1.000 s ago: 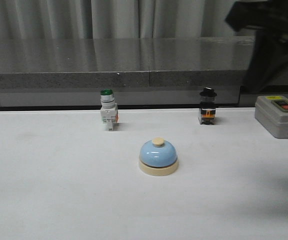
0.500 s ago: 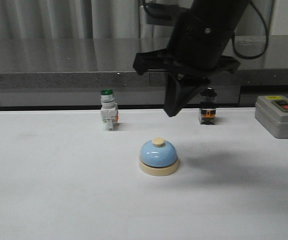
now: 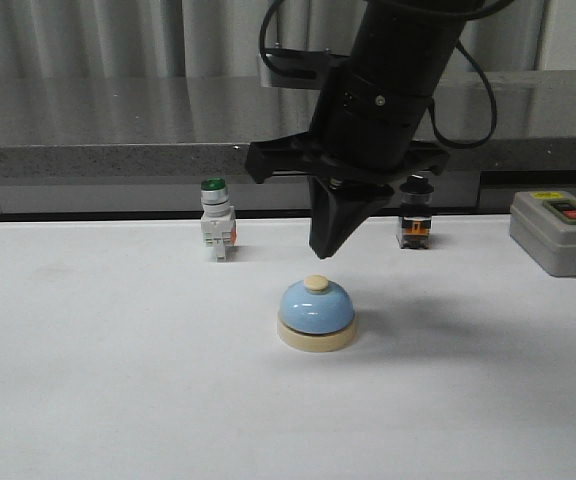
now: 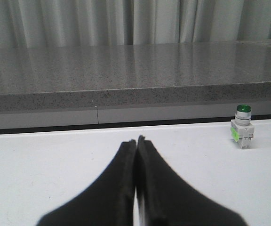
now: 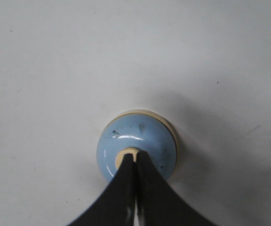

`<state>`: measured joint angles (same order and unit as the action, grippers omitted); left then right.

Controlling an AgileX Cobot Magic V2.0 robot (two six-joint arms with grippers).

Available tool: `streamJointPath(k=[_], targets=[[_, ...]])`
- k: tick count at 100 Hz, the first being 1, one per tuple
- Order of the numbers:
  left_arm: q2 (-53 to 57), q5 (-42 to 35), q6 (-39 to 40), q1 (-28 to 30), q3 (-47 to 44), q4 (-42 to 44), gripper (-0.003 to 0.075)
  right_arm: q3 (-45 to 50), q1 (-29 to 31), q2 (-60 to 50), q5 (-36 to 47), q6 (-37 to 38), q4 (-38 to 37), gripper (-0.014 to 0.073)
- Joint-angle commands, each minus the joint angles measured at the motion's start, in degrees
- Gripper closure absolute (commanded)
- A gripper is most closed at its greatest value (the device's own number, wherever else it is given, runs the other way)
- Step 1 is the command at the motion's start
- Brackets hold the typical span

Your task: Place and press bell with both arms

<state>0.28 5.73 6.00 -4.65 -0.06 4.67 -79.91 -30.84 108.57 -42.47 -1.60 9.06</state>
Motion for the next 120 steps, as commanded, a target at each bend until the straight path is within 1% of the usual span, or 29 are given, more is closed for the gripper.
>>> streamJointPath(k=[1,29,53,74,90,107,120], targets=[[1.8,-4.6,0.5,0.1,-2.4,0.0,0.0741,-2.0,0.0,-1.9,1.2,-0.6,1.3,0.0654],[1.8,-4.6,0.5,0.1,-2.4,0.0,0.0741,-2.0,0.0,1.0,-0.6,-0.6,2.3,0.0654],[1.8,-4.6,0.5,0.1,-2.4,0.0,0.0741,-3.4,0.1,-3.0,-1.3,-0.6,1.0,0.0654],[1.8,-4.6,0.5,0.1,-2.4,0.0,0.0741,-3.4,1.1,-11.6,-1.4,-0.2,-3.2,0.0654],[1.8,-4.6,0.5,0.1,-2.4,0.0,0.0741,-1.6,4.2,-19.5,-1.3,-0.2,-4.9,0.0654],[1.8,-4.6,0.5,0.1,-2.4,0.0,0.0741,4.9,9.5,-29.9,1.0,-0.2,-6.5,0.0654],[1.8,-4.6,0.5,0.1,-2.4,0.0,0.0741,12.6,14.6,-38.5,4.7,-0.2,-6.7,0.0654]])
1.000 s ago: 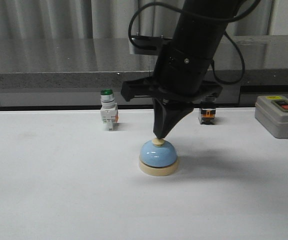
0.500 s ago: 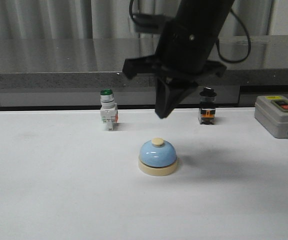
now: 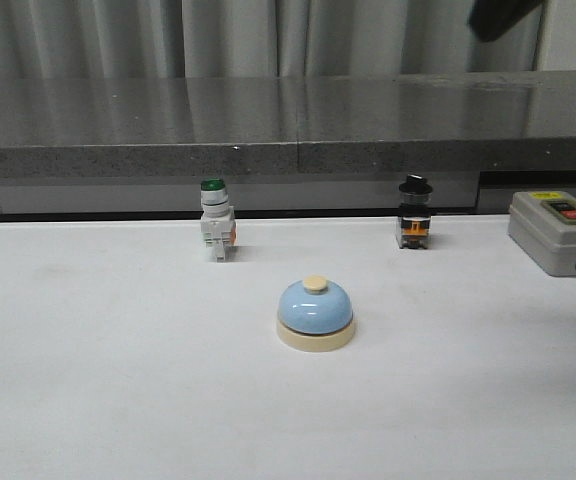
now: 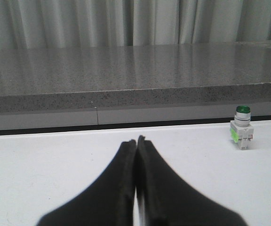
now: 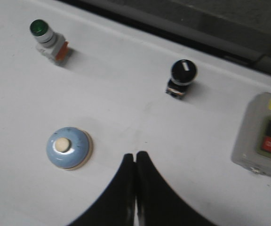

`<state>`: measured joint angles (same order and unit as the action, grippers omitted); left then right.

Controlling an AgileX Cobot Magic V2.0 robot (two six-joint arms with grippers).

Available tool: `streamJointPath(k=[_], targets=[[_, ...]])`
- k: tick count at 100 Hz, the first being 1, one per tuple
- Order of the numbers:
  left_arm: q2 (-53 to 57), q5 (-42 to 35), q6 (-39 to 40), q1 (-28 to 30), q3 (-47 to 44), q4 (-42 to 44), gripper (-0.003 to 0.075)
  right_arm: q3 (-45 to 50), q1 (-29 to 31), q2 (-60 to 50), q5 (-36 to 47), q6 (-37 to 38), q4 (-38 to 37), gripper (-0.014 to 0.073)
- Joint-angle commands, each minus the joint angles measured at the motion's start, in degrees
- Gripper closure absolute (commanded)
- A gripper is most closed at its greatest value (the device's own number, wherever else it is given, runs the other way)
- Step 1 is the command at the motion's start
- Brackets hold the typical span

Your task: Place and press bell with both arms

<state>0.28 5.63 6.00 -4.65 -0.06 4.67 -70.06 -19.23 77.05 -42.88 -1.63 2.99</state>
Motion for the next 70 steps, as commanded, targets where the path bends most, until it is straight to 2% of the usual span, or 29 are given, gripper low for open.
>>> streamJointPath(k=[1,30,51,70], targets=[[1.8,-4.5,0.5,0.1,-2.4,0.0,0.0741,3.2,3.3,-8.0,5.5,-0.1,-0.6,0.0654],[1.8,-4.5,0.5,0.1,-2.4,0.0,0.0741,21.9,11.4,-30.1,11.6,-0.1,-0.7,0.0654],[1.8,-4.5,0.5,0.1,-2.4,0.0,0.0741,30.8,12.6,-44.1,13.0,-0.1,-0.7,0.0654],[1.8,-4.5,0.5,0.1,-2.4,0.0,0.0741,34.1,12.6,-53.8,13.1,-0.1,-0.7,0.0654]])
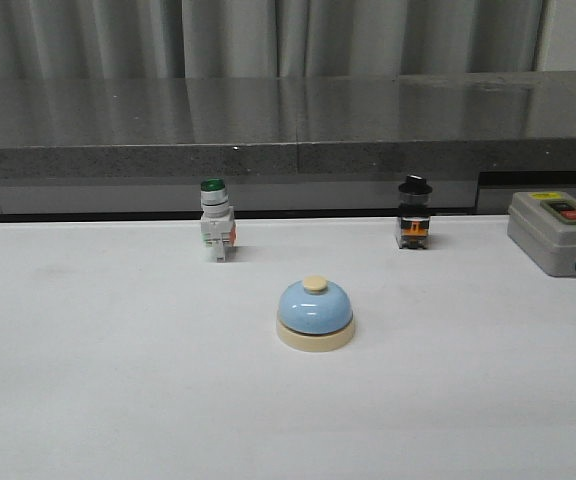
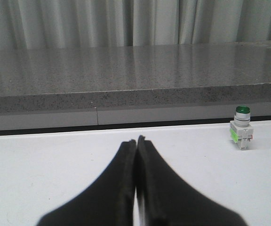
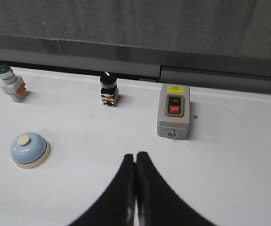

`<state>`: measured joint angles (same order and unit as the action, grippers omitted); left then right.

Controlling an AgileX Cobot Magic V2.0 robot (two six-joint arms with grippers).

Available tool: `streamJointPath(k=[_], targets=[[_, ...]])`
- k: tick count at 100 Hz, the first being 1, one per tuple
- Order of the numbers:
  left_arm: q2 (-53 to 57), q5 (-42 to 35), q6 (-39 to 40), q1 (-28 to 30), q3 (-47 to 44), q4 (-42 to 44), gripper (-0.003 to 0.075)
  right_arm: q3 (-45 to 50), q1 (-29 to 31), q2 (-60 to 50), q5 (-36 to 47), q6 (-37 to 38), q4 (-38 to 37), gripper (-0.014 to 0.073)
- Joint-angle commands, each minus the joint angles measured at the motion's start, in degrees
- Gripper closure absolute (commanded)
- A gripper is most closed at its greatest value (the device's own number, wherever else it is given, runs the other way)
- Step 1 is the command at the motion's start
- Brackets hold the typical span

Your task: Place and press bell with both arms

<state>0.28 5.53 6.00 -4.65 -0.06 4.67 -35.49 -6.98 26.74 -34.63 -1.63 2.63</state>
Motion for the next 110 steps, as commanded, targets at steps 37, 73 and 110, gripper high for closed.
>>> streamJointPath(k=[37,73,110], targets=[[1.8,-4.4,0.5,0.1,-2.4,0.0,0.0741,-0.3,0.3,-7.5,4.0,-0.1,-0.3,0.0654],[1.8,-4.4,0.5,0.1,-2.4,0.0,0.0741,-0.2,0.3,-7.5,4.1,-0.2,-0.3,0.0654],[1.8,-4.4,0.5,0.1,-2.4,0.0,0.0741,12.1,0.3,-17.2,12.6,-0.1,-2.2,0.0654]])
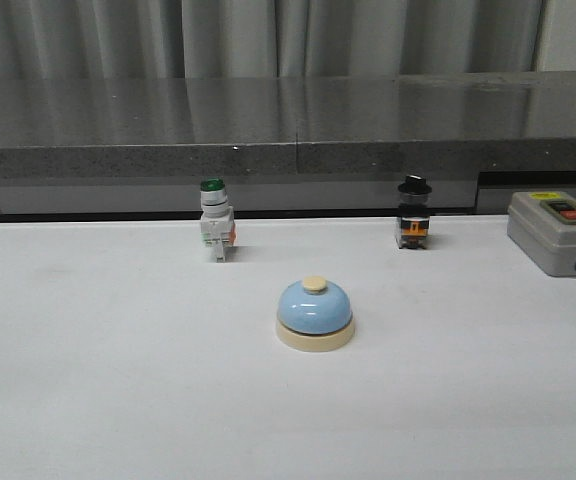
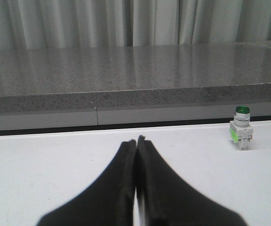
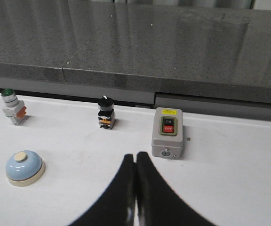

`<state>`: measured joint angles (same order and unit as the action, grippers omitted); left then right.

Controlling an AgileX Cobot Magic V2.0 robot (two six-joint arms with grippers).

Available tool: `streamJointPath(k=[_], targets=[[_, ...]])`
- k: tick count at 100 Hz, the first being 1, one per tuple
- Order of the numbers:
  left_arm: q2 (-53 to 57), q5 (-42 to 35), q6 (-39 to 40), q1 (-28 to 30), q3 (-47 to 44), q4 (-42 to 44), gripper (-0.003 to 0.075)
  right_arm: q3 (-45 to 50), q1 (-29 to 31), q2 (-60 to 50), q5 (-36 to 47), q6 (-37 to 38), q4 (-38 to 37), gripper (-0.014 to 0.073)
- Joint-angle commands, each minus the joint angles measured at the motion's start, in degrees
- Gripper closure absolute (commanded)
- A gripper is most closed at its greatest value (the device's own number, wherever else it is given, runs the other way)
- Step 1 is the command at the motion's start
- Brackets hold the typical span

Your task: Place and press bell with both arms

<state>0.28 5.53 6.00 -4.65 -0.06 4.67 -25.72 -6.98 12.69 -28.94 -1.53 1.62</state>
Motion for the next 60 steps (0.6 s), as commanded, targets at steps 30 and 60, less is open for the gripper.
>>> streamJointPath(k=[30,60], targets=[[1.7,-4.4,0.5,0.1,-2.4,0.0,0.0741,16.7,0.5,-14.3,13.4,8.6,-4.7,0.0654],[1.7,-4.4,0.5,0.1,-2.4,0.0,0.0741,24.0,0.8,-14.2,23.2,8.6,-4.0,0.0654]])
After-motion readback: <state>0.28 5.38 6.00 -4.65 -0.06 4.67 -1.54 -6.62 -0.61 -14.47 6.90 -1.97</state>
